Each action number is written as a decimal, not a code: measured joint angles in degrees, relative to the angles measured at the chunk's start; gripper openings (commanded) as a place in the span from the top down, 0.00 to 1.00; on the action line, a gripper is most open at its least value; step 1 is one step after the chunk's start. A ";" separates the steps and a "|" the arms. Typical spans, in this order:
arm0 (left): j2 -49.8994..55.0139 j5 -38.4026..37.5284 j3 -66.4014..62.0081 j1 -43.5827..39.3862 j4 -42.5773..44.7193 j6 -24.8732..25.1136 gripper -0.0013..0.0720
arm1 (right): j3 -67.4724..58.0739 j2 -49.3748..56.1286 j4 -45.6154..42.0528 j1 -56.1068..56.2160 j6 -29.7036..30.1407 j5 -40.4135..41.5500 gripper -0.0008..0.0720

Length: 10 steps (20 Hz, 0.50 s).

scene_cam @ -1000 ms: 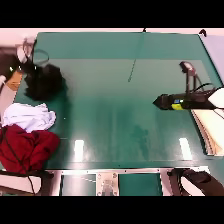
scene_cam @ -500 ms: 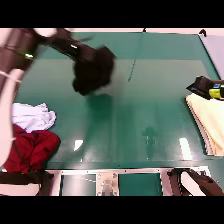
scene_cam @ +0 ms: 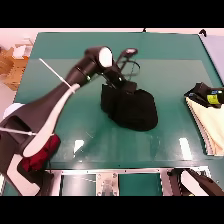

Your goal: Fold the shirts.

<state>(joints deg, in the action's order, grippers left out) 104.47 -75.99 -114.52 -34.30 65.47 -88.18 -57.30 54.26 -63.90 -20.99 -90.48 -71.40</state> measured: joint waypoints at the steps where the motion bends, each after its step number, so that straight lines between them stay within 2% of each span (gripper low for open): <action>1: 0.07 -2.38 -1.18 2.58 -0.11 -0.07 0.16 | 0.15 1.36 1.55 -0.07 0.96 -0.02 0.48; 6: -1.73 -11.78 5.09 18.43 -0.81 -1.38 0.16 | 0.50 11.72 7.19 -0.11 5.53 0.66 0.48; 8: -1.92 -11.28 12.22 21.68 -2.40 -1.33 0.16 | 0.44 17.40 9.55 -0.11 7.85 1.77 0.48; 10: -2.03 -6.29 19.58 22.91 -4.85 -0.24 0.16 | -0.17 23.08 12.50 -0.11 10.12 2.73 0.48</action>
<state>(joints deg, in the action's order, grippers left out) 102.43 -82.28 -94.94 -11.40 60.62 -88.42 -57.47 77.34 -51.40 -21.10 -80.36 -68.66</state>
